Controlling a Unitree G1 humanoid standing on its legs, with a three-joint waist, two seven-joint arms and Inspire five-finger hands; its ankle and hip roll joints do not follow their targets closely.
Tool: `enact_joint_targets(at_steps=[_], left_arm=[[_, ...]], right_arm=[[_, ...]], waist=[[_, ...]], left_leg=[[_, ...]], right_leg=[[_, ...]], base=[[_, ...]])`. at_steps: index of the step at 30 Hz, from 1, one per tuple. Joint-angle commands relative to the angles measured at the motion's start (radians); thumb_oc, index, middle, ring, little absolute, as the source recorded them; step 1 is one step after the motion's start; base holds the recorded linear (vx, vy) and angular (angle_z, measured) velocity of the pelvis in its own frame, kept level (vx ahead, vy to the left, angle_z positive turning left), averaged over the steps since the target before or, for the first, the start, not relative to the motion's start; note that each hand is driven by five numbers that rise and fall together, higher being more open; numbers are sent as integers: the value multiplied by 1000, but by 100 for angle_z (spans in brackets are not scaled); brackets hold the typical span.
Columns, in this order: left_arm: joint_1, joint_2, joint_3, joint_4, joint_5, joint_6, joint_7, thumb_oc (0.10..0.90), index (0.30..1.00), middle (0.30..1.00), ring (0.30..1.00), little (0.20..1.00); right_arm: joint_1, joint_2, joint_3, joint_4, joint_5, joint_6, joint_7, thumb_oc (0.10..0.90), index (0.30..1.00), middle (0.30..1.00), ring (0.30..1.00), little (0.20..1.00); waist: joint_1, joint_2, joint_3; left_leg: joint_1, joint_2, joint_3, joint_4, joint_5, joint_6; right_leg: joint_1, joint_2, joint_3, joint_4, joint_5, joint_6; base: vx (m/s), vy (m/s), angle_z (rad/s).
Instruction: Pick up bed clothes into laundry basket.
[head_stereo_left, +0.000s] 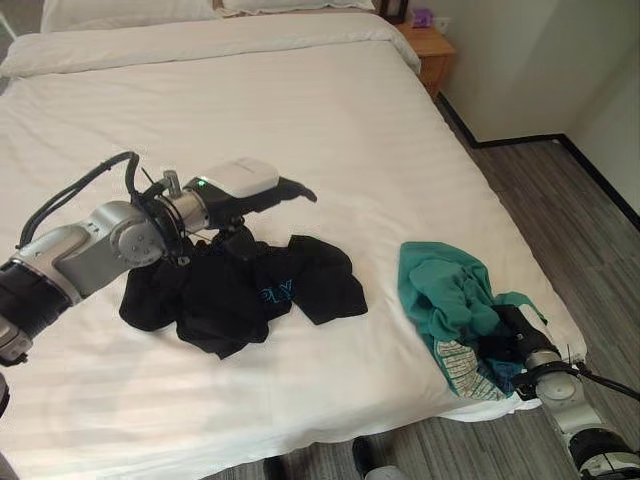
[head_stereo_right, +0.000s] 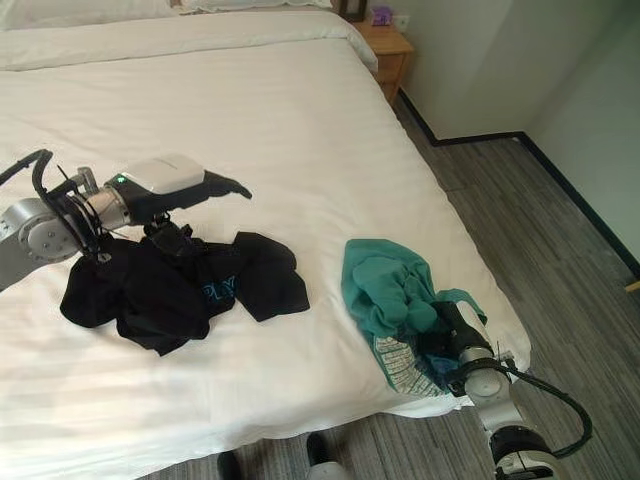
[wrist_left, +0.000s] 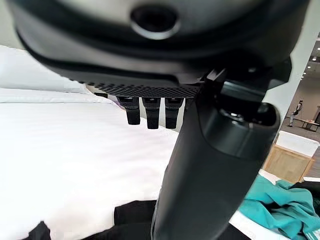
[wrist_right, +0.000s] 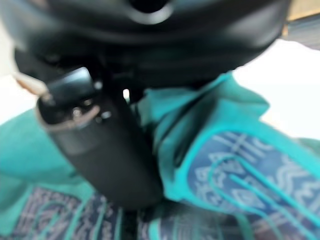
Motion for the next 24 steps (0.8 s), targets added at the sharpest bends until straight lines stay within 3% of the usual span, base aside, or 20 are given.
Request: enact_joint_targets(at_steps=[1,6,10,13,18,24], left_arm=[[-17,76,228,-1,12,-34,40,800,900,900,900,900],[94,136,317,-68,7,-34,31,800,900,900,900,900],[179,124,388,-70,4,-30,30,800,900,900,900,900],[233,98,438,-55,12,-24,39,800,900,900,900,900],[257,-21,508,50,57,7,95,800,900,900,900,900],[215,-83,500,145,173,43,146,800,900,900,900,900]], right_arm=[[306,45,198,134,-91,109,135,400,300,300,300,300],[290,36,213,65,-82,97,138,400,300,300,300,300],[267,34,239,88,-98,103,140,400,300,300,300,300],[257,32,249,87,-106,106,142,400,300,300,300,300],[253,24,253,73,-114,111,139,400,300,300,300,300],[256,31,237,73,-102,115,128,400,300,300,300,300]], waist=[[-2,105,-20],[22,102,-26],[34,100,-26],[39,96,-25],[35,80,-22],[27,65,-12]], left_leg=[[-37,37,-31,7,-35,-62],[-35,36,-39,7,-35,-62],[-35,35,-47,7,-35,-61],[-34,34,-51,7,-37,-60],[-42,38,-59,7,-37,-58],[-51,45,-50,7,-39,-58]], right_leg=[[-5,-84,-32,28,-51,109],[8,-82,-41,25,-57,108],[18,-82,-49,23,-62,105],[25,-81,-54,21,-66,103],[25,-77,-57,17,-69,100],[13,-73,-50,15,-64,101]], base=[[0,0,0],[1,-4,-2],[0,0,0],[2,3,10],[0,2,5],[0,0,0]])
